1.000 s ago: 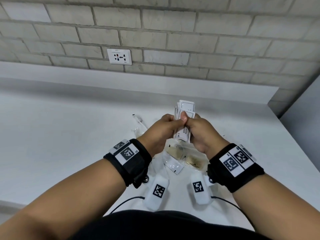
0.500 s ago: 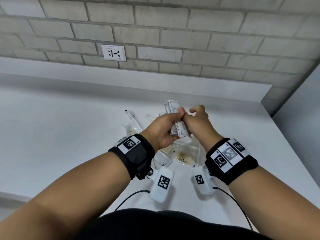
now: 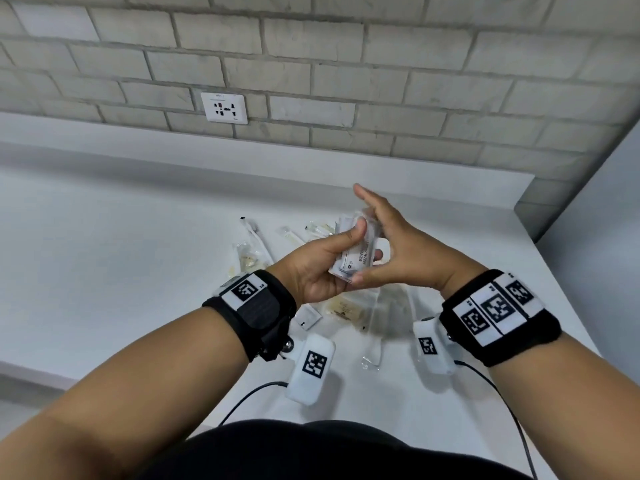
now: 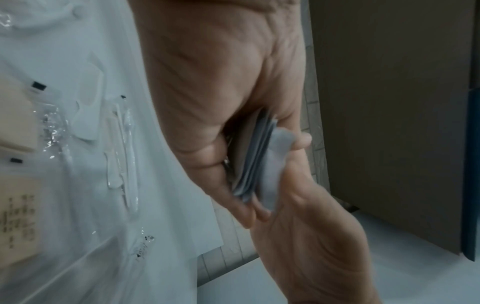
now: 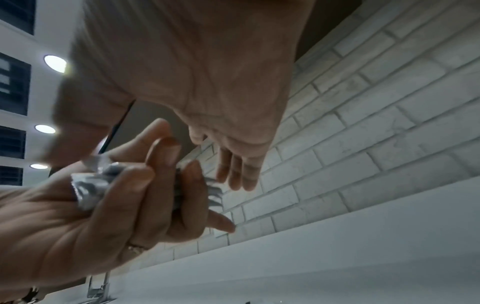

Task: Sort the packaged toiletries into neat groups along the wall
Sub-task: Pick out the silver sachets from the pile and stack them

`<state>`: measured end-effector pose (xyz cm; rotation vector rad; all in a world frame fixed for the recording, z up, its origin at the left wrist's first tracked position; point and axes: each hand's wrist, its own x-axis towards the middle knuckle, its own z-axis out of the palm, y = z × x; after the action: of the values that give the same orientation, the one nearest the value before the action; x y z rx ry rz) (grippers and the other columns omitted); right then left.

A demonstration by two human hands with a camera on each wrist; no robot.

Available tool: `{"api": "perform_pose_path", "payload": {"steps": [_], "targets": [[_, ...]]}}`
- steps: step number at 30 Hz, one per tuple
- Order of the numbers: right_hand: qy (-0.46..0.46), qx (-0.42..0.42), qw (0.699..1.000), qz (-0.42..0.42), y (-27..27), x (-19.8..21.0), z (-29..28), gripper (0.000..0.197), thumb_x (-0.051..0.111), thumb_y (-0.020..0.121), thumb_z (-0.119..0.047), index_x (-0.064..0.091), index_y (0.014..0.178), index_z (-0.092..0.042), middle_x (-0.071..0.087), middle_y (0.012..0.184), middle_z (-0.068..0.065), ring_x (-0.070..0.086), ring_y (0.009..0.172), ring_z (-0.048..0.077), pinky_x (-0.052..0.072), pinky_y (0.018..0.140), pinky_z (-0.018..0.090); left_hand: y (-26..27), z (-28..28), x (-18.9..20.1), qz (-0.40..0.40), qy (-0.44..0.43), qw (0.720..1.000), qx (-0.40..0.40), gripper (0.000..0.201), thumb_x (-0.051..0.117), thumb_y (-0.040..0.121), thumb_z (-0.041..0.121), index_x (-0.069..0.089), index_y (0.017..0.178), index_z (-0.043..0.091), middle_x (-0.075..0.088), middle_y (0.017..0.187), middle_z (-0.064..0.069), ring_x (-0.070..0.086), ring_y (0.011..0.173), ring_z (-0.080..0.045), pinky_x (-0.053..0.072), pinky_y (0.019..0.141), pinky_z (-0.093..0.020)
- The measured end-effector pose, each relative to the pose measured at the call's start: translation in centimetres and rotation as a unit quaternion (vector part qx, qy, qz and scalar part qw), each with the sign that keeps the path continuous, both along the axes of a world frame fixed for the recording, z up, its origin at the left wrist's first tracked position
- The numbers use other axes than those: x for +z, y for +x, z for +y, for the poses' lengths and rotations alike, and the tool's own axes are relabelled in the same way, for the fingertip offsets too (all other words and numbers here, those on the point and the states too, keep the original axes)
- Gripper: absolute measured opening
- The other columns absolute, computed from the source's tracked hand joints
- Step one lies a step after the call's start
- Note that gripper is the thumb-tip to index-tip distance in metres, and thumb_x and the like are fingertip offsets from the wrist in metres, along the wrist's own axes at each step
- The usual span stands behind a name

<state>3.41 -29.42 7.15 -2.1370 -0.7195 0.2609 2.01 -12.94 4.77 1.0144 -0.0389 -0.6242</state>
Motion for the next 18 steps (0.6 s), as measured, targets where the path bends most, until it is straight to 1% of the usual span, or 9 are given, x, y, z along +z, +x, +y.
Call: {"api": "perform_pose_path", "payload": {"steps": [2,6,9,11,12,14,15,16,18], "targets": [[-0.047,0.011,0.999,-0.007,-0.2,0.2,0.3,0.131,0.092,0.054,-0.034,0.001,0.147,-0.049,0.020,0.148,-0.009,0.019,0.141,0.005,0.034,0.103,0.018,0.0,-0.2,0.2,-0.011,0.019,1.000,0.007,0.045,0.062,0.077,0.046,0.060,0.108,0.014,0.065,0.092,-0.008,0.069,0.082,-0.021,0.057,0.075,-0.037],[-0.096,0.014,0.995,-0.036,-0.5,-0.5,-1.7,0.123,0.089,0.057,-0.043,0.007,0.149,-0.044,0.028,0.145,-0.005,0.025,0.136,0.006,0.031,0.114,0.031,-1.2,-3.7,0.8,-0.005,-0.003,0.999,0.031,0.049,0.033,0.096,0.052,0.060,0.101,0.011,0.071,0.077,-0.006,0.071,0.071,-0.017,0.058,0.059,-0.026],[-0.063,0.043,0.997,0.025,-0.5,-0.4,-2.2,0.120,0.089,0.060,-0.036,0.010,0.149,-0.043,0.022,0.148,-0.012,0.024,0.137,0.003,0.030,0.113,0.027,-1.2,-4.2,0.8,-0.002,0.006,0.999,0.048,0.051,0.036,0.092,0.056,0.059,0.107,0.013,0.066,0.081,-0.005,0.068,0.074,-0.017,0.057,0.058,-0.025],[-0.026,0.047,0.997,0.057,-0.3,0.0,-2.7,0.106,0.084,0.069,-0.025,0.016,0.149,-0.038,0.030,0.145,-0.011,0.039,0.123,-0.008,0.036,0.103,0.013,-1.1,-4.4,1.0,-0.005,0.021,0.998,0.055,0.055,0.041,0.085,0.060,0.056,0.110,0.013,0.060,0.086,-0.005,0.061,0.077,-0.018,0.056,0.059,-0.026],[-0.003,0.043,0.997,0.064,-0.2,0.2,-2.9,0.097,0.081,0.072,-0.021,0.022,0.147,-0.037,0.039,0.139,-0.012,0.047,0.108,-0.015,0.039,0.092,0.005,-1.0,-4.4,0.9,-0.003,0.025,0.998,0.054,0.057,0.043,0.082,0.062,0.056,0.107,0.012,0.057,0.085,-0.006,0.058,0.074,-0.019,0.056,0.059,-0.027],[0.023,0.024,0.997,0.068,-0.2,0.4,-3.0,0.089,0.082,0.070,-0.018,0.031,0.140,-0.038,0.052,0.125,-0.012,0.056,0.085,-0.018,0.042,0.075,0.002,-0.9,-4.7,0.9,0.000,0.027,0.998,0.062,0.058,0.041,0.083,0.064,0.055,0.103,0.011,0.055,0.081,-0.006,0.057,0.065,-0.019,0.055,0.058,-0.028],[0.013,0.013,0.998,0.065,-0.3,0.3,-2.9,0.092,0.085,0.067,-0.019,0.032,0.140,-0.037,0.053,0.124,-0.012,0.056,0.085,-0.017,0.042,0.075,0.003,-0.8,-4.9,0.9,0.004,0.028,0.997,0.067,0.059,0.041,0.084,0.063,0.055,0.106,0.011,0.058,0.081,-0.006,0.060,0.065,-0.019,0.056,0.057,-0.029],[-0.014,0.004,0.999,0.049,-0.5,0.1,-2.7,0.100,0.089,0.062,-0.023,0.031,0.143,-0.034,0.049,0.128,-0.013,0.053,0.095,-0.016,0.041,0.081,0.005,-0.8,-5.1,0.9,0.005,0.030,0.997,0.070,0.060,0.042,0.085,0.063,0.055,0.111,0.010,0.063,0.083,-0.007,0.065,0.069,-0.020,0.057,0.059,-0.029],[-0.085,-0.014,0.996,-0.015,-0.9,-0.5,-2.2,0.118,0.092,0.051,-0.040,0.026,0.148,-0.027,0.039,0.140,-0.014,0.041,0.123,-0.005,0.034,0.100,0.014,-0.7,-5.6,0.9,0.004,0.038,0.996,0.077,0.059,0.045,0.086,0.060,0.058,0.115,0.010,0.071,0.087,-0.007,0.071,0.076,-0.019,0.058,0.062,-0.029]]}}
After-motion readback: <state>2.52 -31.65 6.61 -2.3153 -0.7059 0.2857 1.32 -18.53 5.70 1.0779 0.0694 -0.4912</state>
